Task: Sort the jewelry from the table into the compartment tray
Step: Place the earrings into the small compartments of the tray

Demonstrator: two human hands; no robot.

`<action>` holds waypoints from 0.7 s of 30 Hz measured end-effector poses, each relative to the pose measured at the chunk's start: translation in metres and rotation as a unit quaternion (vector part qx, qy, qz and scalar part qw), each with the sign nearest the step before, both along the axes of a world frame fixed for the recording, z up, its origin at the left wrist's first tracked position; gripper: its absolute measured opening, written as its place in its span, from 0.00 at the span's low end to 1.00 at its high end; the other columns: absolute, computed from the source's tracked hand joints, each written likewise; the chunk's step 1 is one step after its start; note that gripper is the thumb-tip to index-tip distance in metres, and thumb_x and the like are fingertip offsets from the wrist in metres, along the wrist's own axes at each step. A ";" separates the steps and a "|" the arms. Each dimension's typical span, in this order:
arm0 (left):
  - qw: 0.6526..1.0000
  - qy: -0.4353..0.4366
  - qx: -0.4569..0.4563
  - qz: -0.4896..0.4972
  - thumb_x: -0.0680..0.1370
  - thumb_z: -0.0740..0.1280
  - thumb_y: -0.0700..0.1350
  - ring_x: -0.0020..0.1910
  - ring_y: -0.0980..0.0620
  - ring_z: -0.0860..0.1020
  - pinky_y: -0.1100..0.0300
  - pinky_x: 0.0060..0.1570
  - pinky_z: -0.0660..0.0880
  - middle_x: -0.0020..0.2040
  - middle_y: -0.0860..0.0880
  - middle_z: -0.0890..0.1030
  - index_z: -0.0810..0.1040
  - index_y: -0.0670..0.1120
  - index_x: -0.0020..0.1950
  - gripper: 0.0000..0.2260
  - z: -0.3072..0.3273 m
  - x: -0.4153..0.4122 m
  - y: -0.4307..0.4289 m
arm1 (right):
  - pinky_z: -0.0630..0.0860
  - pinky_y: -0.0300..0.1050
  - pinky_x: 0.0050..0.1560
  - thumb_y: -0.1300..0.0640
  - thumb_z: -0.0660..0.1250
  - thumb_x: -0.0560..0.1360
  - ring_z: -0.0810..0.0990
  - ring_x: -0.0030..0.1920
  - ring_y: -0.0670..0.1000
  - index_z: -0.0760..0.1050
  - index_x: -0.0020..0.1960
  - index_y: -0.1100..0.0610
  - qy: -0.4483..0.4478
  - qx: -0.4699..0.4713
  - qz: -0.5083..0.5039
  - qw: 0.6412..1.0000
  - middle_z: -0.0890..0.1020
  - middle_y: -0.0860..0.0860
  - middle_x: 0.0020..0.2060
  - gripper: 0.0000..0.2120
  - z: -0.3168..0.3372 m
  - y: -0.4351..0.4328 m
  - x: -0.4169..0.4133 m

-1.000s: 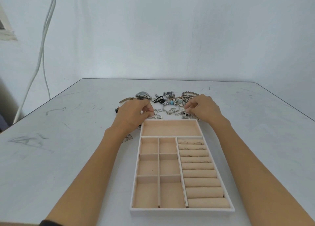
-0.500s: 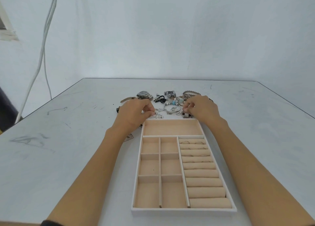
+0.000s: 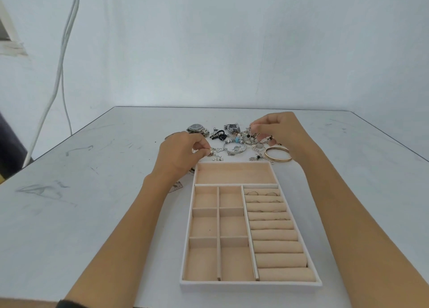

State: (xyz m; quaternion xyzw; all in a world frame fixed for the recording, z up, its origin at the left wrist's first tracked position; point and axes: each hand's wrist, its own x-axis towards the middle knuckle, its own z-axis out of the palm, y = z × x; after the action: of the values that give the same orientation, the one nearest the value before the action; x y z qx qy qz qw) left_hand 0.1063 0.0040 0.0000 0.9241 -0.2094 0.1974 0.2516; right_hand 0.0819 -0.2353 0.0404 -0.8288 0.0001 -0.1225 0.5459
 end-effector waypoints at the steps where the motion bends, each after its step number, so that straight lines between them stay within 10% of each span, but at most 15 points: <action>1: 1.000 0.000 0.000 0.002 0.75 0.69 0.50 0.37 0.64 0.71 0.70 0.34 0.61 0.42 0.58 0.82 0.81 0.54 0.47 0.03 0.000 0.000 0.000 | 0.72 0.38 0.34 0.60 0.72 0.72 0.80 0.39 0.49 0.83 0.46 0.58 0.000 0.016 0.002 1.000 0.85 0.52 0.41 0.04 0.002 0.000 -0.001; 11: 0.999 0.002 -0.034 0.004 0.75 0.70 0.51 0.31 0.71 0.71 0.67 0.32 0.62 0.38 0.59 0.80 0.83 0.55 0.46 0.03 0.010 -0.010 0.001 | 0.80 0.50 0.55 0.60 0.70 0.73 0.84 0.51 0.56 0.80 0.50 0.59 -0.003 0.171 0.056 0.984 0.84 0.58 0.50 0.06 0.020 -0.011 -0.018; 21: 0.984 0.025 -0.146 -0.103 0.72 0.73 0.51 0.42 0.61 0.77 0.59 0.42 0.70 0.38 0.57 0.83 0.83 0.58 0.43 0.02 0.020 -0.033 -0.016 | 0.81 0.50 0.53 0.60 0.68 0.75 0.84 0.48 0.57 0.79 0.48 0.58 0.011 0.271 0.065 0.960 0.85 0.54 0.45 0.03 0.022 -0.012 -0.038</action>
State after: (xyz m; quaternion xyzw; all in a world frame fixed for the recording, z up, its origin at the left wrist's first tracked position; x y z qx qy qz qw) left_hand 0.0734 -0.0118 0.0204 0.8555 -0.2659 0.1753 0.4082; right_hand 0.0436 -0.2469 0.0623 -0.6492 -0.0148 -0.0728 0.7570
